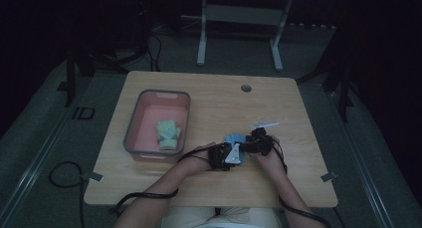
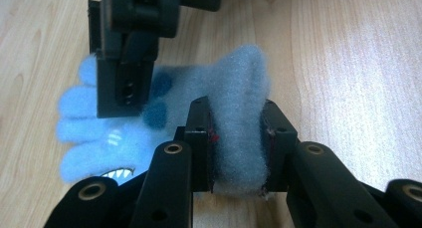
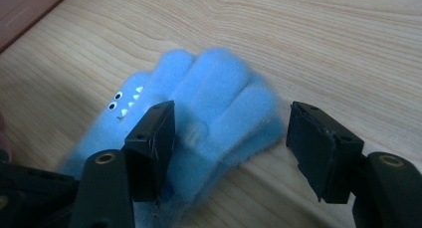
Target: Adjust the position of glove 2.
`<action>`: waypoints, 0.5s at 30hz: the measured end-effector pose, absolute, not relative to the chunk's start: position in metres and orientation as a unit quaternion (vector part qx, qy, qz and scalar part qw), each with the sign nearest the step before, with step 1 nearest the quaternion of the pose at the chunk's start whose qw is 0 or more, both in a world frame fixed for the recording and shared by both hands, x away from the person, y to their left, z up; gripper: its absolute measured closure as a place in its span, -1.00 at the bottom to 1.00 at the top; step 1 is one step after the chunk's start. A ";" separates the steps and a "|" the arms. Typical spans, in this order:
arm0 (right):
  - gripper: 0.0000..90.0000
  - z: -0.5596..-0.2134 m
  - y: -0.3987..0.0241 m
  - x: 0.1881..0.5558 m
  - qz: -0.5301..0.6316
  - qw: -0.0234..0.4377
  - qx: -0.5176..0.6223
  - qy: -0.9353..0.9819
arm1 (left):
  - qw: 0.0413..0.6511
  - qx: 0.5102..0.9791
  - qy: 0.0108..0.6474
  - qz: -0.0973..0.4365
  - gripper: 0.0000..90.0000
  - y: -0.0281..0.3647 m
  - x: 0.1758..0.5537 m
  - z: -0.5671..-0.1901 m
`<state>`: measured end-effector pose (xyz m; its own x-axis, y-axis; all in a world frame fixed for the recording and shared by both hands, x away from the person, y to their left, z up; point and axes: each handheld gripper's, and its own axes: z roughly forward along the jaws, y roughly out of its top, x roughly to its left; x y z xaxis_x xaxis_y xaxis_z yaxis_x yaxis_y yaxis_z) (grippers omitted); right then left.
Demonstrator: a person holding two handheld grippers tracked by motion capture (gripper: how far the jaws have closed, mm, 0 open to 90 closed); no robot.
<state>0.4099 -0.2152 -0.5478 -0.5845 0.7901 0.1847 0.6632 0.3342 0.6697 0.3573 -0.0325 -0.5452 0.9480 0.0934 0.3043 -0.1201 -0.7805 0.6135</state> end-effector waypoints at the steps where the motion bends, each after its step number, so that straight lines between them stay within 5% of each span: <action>1: -0.13 -0.548 -0.213 0.407 0.358 0.096 0.444 0.815 | 0.331 0.930 -0.007 0.159 0.60 -0.032 0.358 -0.545; 5: 0.16 -0.548 -0.209 0.403 0.359 0.097 0.429 0.823 | 0.335 0.930 -0.003 0.150 0.61 -0.030 0.360 -0.545; 8: 0.59 -0.549 -0.205 0.401 0.373 0.076 0.410 0.829 | 0.333 0.931 -0.004 0.147 0.62 -0.030 0.361 -0.545; 15: 0.77 -0.544 -0.200 0.400 0.365 0.080 0.400 0.837 | 0.313 0.937 -0.010 0.152 0.64 -0.033 0.358 -0.537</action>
